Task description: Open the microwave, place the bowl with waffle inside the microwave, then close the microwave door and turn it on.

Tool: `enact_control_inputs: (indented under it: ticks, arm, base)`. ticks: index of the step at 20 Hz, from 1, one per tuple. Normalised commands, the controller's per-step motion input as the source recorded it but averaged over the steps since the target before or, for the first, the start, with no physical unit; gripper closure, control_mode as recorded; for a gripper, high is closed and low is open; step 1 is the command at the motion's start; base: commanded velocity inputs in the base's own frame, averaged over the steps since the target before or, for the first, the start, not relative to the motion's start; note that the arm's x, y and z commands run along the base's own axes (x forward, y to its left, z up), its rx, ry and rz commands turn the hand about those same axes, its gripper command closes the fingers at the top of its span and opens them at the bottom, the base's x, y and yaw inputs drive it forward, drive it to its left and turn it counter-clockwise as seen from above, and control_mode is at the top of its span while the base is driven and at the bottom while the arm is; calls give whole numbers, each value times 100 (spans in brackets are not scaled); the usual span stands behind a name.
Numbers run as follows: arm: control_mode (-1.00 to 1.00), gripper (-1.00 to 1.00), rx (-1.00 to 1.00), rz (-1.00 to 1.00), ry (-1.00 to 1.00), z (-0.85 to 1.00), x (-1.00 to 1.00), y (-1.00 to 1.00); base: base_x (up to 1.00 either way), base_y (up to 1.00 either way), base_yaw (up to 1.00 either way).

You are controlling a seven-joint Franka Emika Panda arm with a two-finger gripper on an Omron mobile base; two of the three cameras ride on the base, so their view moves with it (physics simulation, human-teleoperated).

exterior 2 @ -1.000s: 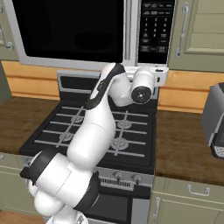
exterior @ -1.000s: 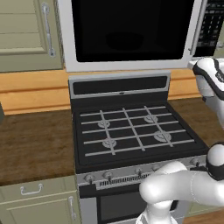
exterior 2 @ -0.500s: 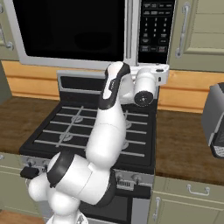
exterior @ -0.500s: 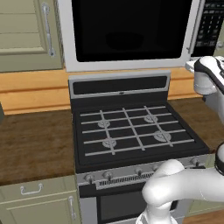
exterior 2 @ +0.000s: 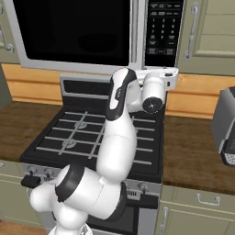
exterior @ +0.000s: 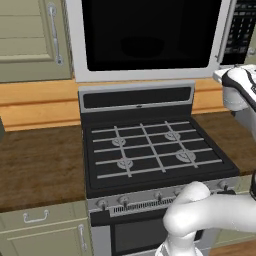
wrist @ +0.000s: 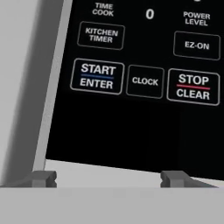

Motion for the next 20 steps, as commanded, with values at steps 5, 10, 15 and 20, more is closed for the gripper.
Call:
enact_control_inputs:
  ticks: [5, 10, 15, 20]
  arm:
    - [-100, -100, 0, 0, 1, 17, -17, -18]
    - [-100, -100, 0, 0, 6, 37, -47, -25]
    - [-100, -100, 4, 2, 8, 10, -66, 7]
    - [-100, -100, 3, 0, 2, 0, -78, 53]
  base:
    - [0, 0, 0]
    - [0, 0, 0]
    - [0, 0, 0]
    - [0, 0, 0]
